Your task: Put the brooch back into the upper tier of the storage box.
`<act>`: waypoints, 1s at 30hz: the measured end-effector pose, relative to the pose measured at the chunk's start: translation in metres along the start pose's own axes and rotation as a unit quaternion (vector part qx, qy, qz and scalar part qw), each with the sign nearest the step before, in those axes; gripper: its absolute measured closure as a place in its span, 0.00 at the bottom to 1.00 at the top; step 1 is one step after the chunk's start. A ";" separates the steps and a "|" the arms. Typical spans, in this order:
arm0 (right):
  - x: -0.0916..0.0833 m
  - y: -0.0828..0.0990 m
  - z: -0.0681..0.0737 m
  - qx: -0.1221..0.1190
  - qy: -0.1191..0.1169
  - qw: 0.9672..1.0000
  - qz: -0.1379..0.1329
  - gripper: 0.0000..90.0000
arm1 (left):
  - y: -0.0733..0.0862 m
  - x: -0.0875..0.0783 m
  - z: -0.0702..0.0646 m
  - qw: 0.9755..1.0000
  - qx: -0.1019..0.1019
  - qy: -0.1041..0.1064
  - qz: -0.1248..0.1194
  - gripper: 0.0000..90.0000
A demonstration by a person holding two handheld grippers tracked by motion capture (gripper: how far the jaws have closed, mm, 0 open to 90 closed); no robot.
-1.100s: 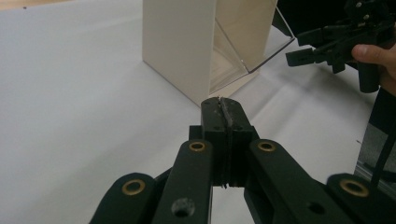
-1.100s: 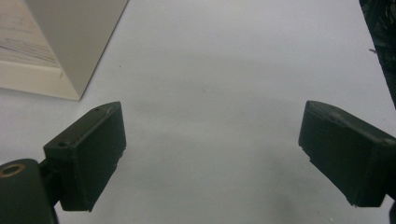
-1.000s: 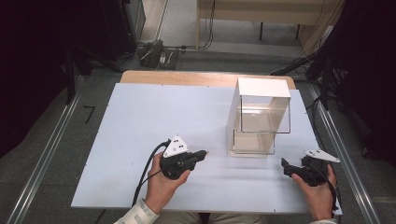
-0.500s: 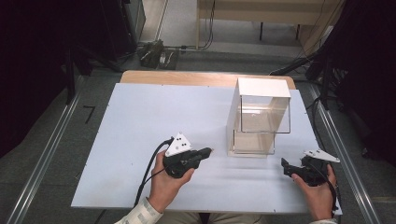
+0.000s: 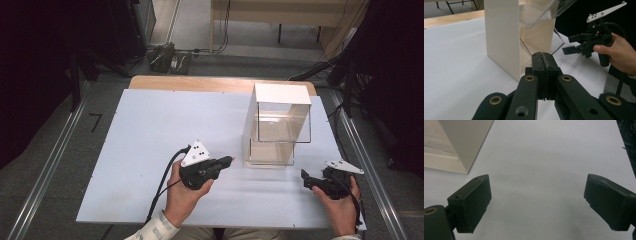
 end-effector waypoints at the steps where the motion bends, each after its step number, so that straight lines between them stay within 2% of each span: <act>1: 0.000 0.000 0.000 0.000 0.000 1.000 0.000 0.07 | -0.001 0.000 -0.001 1.000 -0.002 0.001 -0.002 1.00; 30: 0.000 0.000 0.000 0.001 -0.001 1.000 0.000 0.07 | -0.019 0.011 -0.012 0.999 0.006 0.017 -0.031 1.00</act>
Point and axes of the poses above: each handheld gripper's, and its own axes: x roughly forward along the jaws, y roughly out of its underside, z roughly to its left, the point moved 3 cm from there along x, roughly forward along the jaws, and after that the axes turned 11 degrees about -z, right-handed, at the moved point
